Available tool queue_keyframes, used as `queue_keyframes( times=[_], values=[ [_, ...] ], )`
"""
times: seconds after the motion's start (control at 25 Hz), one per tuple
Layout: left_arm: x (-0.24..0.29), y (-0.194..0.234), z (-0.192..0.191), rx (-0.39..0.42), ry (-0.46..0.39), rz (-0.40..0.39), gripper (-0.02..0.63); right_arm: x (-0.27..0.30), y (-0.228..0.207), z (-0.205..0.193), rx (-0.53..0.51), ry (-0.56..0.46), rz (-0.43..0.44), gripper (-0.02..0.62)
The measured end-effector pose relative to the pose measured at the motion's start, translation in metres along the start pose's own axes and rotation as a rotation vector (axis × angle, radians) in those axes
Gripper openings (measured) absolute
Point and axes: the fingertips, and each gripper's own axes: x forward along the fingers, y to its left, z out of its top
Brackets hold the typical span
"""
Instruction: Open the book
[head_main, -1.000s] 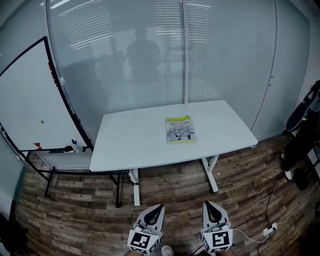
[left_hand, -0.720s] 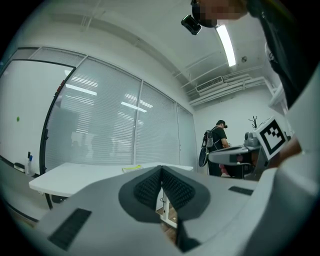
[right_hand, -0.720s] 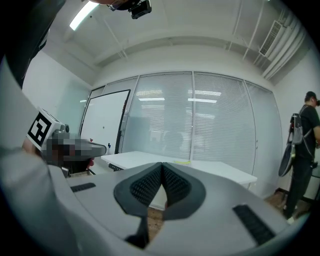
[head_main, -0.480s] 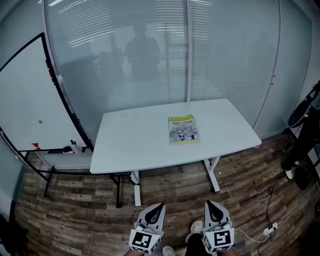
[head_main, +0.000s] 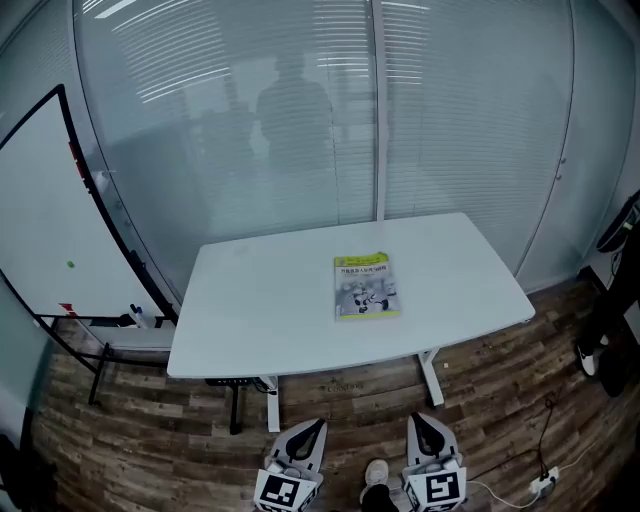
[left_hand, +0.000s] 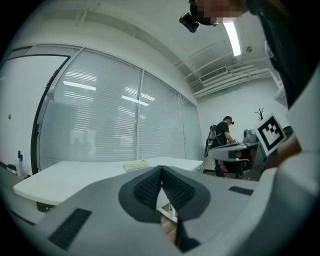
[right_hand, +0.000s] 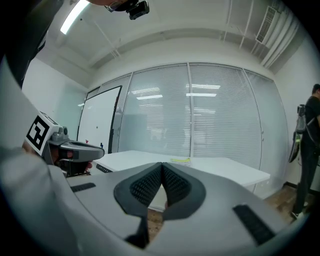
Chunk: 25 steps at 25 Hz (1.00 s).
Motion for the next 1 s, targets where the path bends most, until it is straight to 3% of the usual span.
queue_keyframes(
  times=[0.16,0.52,0.72,1.0],
  values=[
    [0.047,0.013,-0.006,0.007,0.027,0.015,0.011,0.040,-0.036,-0.004,0.016,0.019,0.007,0.006],
    [0.144,0.039,-0.003,0.020,0.047,0.071,0.009,0.127,-0.088,-0.016,0.036,0.057,0.131,0.006],
    [0.173,0.047,-0.006,0.026,0.060,0.103,0.009,0.158,-0.106,-0.034,0.061,0.102,0.194,0.006],
    [0.189,0.077,-0.008,0.037,0.091,0.131,0.009,0.194,-0.119,-0.056,0.115,0.142,0.179,0.008]
  ],
)
